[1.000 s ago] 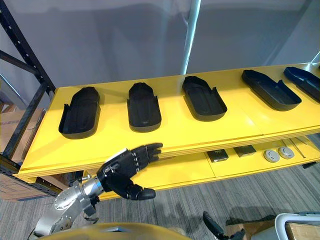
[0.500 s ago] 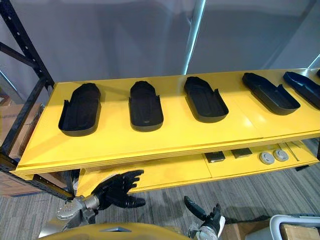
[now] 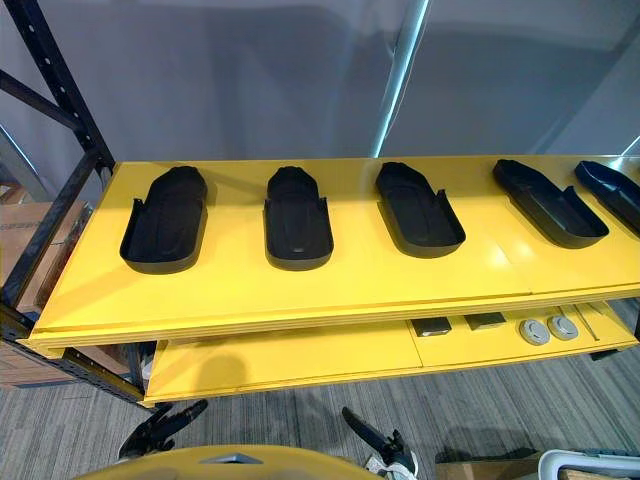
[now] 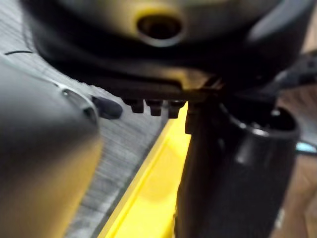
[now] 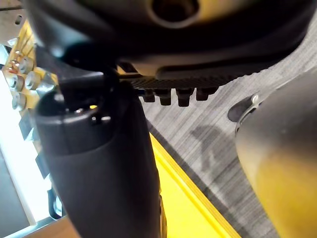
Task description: Walk over and take three plastic housings, then place them on the shelf
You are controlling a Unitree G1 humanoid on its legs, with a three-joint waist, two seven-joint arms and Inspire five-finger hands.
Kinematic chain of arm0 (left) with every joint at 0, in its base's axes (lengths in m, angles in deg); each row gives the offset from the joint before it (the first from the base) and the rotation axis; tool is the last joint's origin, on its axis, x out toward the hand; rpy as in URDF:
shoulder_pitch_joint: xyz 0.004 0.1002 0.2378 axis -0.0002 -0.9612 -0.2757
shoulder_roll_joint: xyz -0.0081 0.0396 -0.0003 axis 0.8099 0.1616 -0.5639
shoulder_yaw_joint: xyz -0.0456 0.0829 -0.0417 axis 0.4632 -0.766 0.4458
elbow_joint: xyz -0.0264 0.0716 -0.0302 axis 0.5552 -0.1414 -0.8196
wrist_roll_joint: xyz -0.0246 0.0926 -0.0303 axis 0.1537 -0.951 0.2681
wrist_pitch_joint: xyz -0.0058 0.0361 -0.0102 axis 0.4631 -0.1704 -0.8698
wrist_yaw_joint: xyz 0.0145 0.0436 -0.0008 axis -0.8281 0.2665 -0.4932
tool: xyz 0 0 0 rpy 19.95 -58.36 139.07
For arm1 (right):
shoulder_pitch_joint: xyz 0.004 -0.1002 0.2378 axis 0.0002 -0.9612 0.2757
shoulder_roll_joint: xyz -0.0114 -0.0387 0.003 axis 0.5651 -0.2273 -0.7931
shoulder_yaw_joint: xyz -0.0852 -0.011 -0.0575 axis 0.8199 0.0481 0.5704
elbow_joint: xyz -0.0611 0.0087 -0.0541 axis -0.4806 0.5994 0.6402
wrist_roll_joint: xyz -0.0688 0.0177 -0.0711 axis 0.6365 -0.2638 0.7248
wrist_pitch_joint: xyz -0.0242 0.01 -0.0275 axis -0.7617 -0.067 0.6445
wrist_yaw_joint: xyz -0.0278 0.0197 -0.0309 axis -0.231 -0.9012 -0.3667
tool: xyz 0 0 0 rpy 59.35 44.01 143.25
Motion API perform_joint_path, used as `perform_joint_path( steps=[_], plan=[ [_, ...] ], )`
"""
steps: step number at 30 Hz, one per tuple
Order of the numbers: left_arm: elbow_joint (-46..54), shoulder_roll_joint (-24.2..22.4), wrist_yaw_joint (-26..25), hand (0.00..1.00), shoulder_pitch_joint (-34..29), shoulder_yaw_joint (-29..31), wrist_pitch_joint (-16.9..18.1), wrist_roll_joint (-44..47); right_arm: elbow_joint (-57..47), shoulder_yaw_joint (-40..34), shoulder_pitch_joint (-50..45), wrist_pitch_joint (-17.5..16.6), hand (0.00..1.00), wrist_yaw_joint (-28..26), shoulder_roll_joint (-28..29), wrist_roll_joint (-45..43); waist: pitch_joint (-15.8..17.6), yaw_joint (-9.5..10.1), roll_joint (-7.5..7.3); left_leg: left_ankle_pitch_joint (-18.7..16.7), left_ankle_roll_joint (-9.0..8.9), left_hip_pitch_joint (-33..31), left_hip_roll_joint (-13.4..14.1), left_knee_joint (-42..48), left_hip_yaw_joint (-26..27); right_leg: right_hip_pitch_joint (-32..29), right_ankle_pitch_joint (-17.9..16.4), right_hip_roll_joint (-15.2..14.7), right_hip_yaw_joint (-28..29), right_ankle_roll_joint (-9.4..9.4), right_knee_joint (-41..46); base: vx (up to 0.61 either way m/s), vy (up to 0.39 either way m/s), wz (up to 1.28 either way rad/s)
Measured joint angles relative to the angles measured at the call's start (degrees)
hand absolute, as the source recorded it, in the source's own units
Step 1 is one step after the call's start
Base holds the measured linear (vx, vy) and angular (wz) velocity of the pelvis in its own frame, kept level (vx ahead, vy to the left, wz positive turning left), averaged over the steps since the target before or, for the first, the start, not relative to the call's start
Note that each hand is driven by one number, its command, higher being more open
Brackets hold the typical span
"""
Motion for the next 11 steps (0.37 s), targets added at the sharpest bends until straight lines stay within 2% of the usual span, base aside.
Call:
perform_joint_path(
  steps=[4, 6, 11],
  plan=[
    [-1.5, -2.0, -3.4, 1.0, 0.3, 5.3, -0.2, 3.7, 1.8, -0.6, 0.8, 1.1, 1.0, -0.9, -0.4, -2.9, 0.0, 0.77, 0.05, 0.0, 0.03, 0.2, 0.0, 0.0, -0.3, 0.3, -0.1, 0.0, -0.3, -0.1, 0.1, -0.04, -0.007, 0.04],
    [-2.0, -2.7, -3.7, 1.0, 0.3, 7.2, -0.3, 3.9, 2.4, -1.4, 1.0, 2.9, 1.0, -2.0, -0.7, -3.7, 0.0, 1.26, 0.06, 0.0, 0.09, 0.2, 0.0, 0.0, -0.4, 0.3, -0.2, 0.0, -0.3, -0.32, 0.2, -0.05, -0.005, 0.02],
    [-2.7, -3.7, -3.2, 1.0, 0.3, 10.2, -0.3, 4.2, 3.9, -3.1, 2.1, 3.1, 1.0, -2.9, -0.7, -3.7, 0.0, 1.33, 0.08, 0.1, 0.16, 0.7, -0.1, 0.0, -0.8, 1.2, -0.4, 0.0, -0.8, -0.7, 0.2, -0.03, -0.005, 0.05]
  ],
)
